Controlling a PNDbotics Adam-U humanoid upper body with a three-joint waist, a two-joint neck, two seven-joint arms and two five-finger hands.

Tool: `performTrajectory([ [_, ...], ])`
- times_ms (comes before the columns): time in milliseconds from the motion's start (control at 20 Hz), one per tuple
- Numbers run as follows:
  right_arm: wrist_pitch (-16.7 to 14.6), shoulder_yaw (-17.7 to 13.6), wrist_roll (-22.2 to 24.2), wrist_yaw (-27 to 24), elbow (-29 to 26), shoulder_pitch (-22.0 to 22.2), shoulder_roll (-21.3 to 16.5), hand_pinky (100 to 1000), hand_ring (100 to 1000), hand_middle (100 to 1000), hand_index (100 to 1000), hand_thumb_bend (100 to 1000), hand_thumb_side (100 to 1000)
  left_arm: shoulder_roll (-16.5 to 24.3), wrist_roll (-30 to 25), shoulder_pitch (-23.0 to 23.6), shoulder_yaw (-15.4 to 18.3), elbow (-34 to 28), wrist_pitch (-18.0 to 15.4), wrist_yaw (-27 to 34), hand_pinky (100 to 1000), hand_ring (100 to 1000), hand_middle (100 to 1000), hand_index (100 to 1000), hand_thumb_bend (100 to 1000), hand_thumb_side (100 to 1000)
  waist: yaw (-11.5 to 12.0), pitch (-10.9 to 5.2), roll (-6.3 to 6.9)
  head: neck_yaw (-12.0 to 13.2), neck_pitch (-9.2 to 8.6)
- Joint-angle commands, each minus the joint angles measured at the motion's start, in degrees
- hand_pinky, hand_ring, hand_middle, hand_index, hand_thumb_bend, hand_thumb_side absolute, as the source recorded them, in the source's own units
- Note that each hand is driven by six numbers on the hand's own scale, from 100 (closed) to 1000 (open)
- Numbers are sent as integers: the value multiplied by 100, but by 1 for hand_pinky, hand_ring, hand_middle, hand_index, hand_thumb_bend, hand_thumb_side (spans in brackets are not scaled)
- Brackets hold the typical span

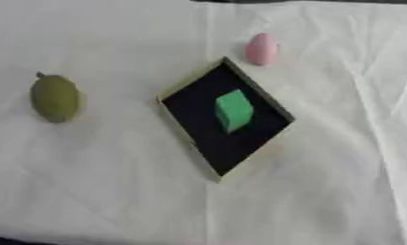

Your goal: Pick up objects on the table and place them in the box.

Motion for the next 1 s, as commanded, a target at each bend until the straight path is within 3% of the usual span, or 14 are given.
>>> performTrajectory([
  [50,-16,-33,26,19,-27,-88,-201,939,761,614,770,100,563,174,-10,-138,-6,-96,-163,-84,940,904,834,938,100,191,4,-94,7,-11,-40],
  [400,-17,-33,54,21,-22,-118,-198,940,761,614,770,100,562,142,-226,-228,-85,-132,-510,-62,949,910,839,936,100,199,-3,-38,-13,-40,-5],
  [1000,-9,-29,114,22,1,-143,-182,942,761,612,771,100,561,10,-967,-376,-231,-149,-668,99,949,910,843,950,100,228,-19,37,-46,2,-12],
])
